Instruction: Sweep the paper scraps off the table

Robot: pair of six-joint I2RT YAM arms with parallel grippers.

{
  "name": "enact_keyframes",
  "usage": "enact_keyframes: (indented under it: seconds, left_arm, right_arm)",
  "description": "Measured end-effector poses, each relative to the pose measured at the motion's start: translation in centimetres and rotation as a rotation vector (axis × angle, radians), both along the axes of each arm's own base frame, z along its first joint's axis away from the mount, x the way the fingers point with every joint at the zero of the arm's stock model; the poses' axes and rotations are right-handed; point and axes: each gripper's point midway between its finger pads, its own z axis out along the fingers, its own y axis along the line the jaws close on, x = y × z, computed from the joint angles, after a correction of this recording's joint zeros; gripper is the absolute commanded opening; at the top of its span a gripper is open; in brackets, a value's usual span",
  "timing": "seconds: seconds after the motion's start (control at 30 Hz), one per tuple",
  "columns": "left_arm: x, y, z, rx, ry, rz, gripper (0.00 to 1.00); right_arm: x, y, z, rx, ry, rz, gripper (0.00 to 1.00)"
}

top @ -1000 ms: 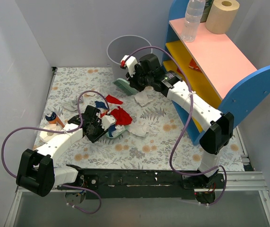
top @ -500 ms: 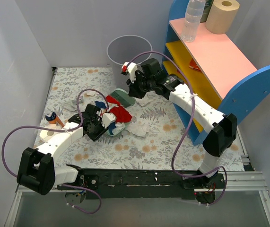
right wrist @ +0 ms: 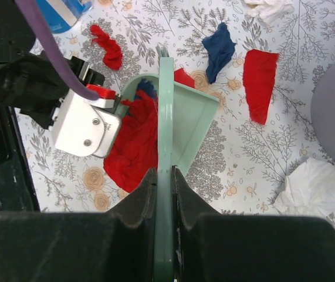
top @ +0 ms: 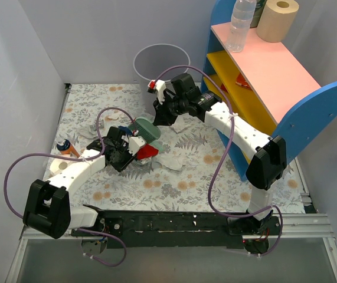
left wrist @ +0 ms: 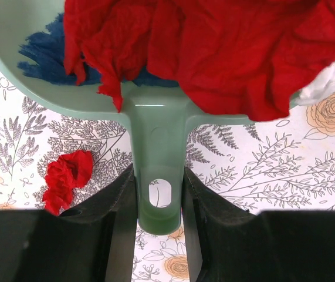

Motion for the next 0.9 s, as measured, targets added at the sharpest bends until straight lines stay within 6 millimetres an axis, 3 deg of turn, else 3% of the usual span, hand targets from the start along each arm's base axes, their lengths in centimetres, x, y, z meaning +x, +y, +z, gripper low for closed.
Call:
enact_keyframes:
  seconds: [0.27, 0.57, 0.7, 0.9]
  left_arm:
    - [0.8, -0.4, 0.0, -0.005, -0.003, 0.005, 0.0]
    - [0.8, -1.0, 0.2, -0.033, 0.0, -0.009, 0.0]
    - [0.9, -1.3, 0.5, -0.049, -0.002, -0.015, 0.0]
    - [2.3, -1.8, 2.5, -0.073, -0.043, 0.003, 0.0]
  right_arm:
    - [0.0, 0.0, 0.3, 0.012, 0.016, -0.001, 0.01]
    - [4.8, -1.6, 3.3, -0.047, -0.236, -0.131, 0.01]
    - [6.0, -2.4, 3.6, -0.076, -0.283, -0.17, 0.01]
    - [7.0, -4.1, 4.0, -0.11, -0.327, -0.22, 0.01]
